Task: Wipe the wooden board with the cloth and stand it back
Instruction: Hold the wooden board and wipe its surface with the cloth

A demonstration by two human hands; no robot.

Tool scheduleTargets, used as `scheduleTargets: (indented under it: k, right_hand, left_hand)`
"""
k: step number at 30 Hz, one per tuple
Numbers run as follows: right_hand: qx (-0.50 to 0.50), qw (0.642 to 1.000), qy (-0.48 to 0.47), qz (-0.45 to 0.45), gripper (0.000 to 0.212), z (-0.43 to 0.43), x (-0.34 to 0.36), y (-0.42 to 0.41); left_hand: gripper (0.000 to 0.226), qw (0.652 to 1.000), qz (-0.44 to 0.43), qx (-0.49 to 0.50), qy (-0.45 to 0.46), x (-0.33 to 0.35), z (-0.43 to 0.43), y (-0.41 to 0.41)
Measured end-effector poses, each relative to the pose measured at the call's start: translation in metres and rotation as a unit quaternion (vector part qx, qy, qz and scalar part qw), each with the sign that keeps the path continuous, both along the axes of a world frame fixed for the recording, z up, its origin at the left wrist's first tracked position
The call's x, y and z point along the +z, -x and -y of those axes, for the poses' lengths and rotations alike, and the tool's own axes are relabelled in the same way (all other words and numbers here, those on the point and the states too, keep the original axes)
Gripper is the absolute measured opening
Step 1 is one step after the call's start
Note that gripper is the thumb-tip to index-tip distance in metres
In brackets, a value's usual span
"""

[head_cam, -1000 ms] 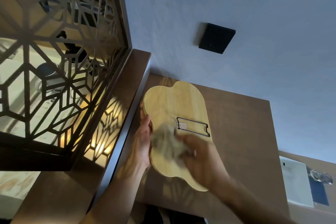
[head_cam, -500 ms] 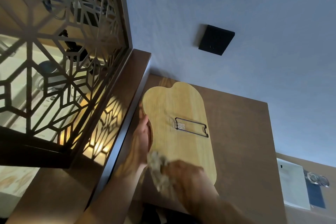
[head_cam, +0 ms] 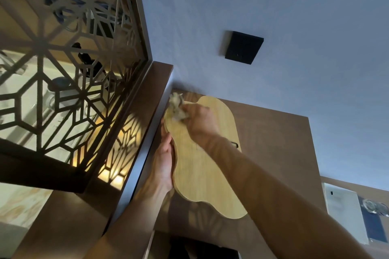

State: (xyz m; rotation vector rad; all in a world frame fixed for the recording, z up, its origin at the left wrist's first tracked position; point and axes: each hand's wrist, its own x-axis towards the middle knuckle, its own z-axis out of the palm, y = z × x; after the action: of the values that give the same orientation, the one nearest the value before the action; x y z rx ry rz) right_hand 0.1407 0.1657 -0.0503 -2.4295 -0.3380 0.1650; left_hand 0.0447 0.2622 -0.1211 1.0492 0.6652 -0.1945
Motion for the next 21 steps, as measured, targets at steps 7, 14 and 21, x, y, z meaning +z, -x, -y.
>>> scheduleTargets:
  k: [7,14,21]
  right_hand:
    - [0.153,0.988,0.032,-0.022,0.039,0.073,-0.005,0.151]
    - [0.021,0.998,-0.06,0.026,0.036,0.052,0.01,0.068]
    - [-0.004,1.0,0.017,0.022,0.034,0.002,-0.012,0.002]
  left_hand:
    - [0.055,0.998,0.016,-0.036,-0.042,-0.017,-0.005,-0.003]
    - [0.059,0.999,0.04,-0.011,0.009,-0.013,-0.006,-0.001]
    - [0.075,0.998,0.047,-0.016,-0.044,-0.007,-0.004,-0.001]
